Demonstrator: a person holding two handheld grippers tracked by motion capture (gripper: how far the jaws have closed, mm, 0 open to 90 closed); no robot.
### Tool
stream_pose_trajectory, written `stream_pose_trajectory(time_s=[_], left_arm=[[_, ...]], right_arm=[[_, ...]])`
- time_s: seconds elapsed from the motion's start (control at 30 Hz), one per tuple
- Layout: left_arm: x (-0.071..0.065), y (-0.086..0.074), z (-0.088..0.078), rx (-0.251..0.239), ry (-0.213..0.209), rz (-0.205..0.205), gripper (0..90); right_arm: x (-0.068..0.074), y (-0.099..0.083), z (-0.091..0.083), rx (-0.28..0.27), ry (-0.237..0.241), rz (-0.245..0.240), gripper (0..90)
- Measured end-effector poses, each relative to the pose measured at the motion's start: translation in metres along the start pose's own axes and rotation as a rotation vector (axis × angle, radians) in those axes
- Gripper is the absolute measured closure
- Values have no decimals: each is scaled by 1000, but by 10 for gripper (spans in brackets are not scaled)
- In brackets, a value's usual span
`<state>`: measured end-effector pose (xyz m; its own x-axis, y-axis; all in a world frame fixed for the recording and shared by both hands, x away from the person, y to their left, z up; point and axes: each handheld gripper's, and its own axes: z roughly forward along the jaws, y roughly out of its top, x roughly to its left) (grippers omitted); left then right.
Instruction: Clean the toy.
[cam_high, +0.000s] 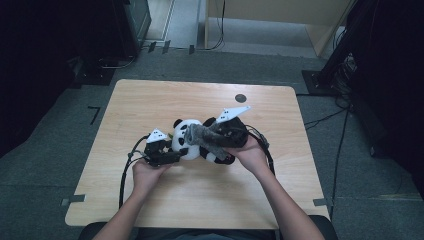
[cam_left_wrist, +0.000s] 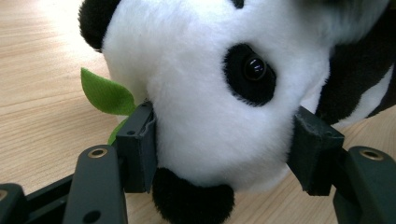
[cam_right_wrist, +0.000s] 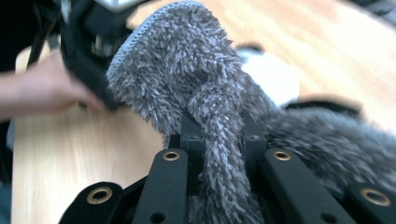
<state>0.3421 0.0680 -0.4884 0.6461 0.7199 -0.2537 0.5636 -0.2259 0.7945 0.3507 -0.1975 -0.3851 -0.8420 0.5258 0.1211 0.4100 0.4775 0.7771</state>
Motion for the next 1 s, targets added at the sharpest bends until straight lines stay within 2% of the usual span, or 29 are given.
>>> stream_pose_trajectory(time_s=[0.13, 0.3, 0.43, 0.63, 0.77, 1.0], left_arm=[[0, 0, 0, -5, 0, 2, 343], [0, 0, 0, -7, 1, 4, 341], [0, 0, 0, -5, 2, 7, 341], [0, 0, 0, 5, 3, 7, 340], [-1, 0, -1, 6, 3, 20, 341], [0, 0, -1, 11, -5, 5, 346]], right_arm=[[-5, 18, 7, -28, -18, 3, 783], [-9, 38, 27, -49, -27, 19, 781], [-9, 45, 51, -8, -36, 23, 780], [-6, 40, 77, 71, -31, 24, 776], [-3, 35, 76, 61, -27, 16, 776], [2, 23, 68, 48, -20, -14, 777]])
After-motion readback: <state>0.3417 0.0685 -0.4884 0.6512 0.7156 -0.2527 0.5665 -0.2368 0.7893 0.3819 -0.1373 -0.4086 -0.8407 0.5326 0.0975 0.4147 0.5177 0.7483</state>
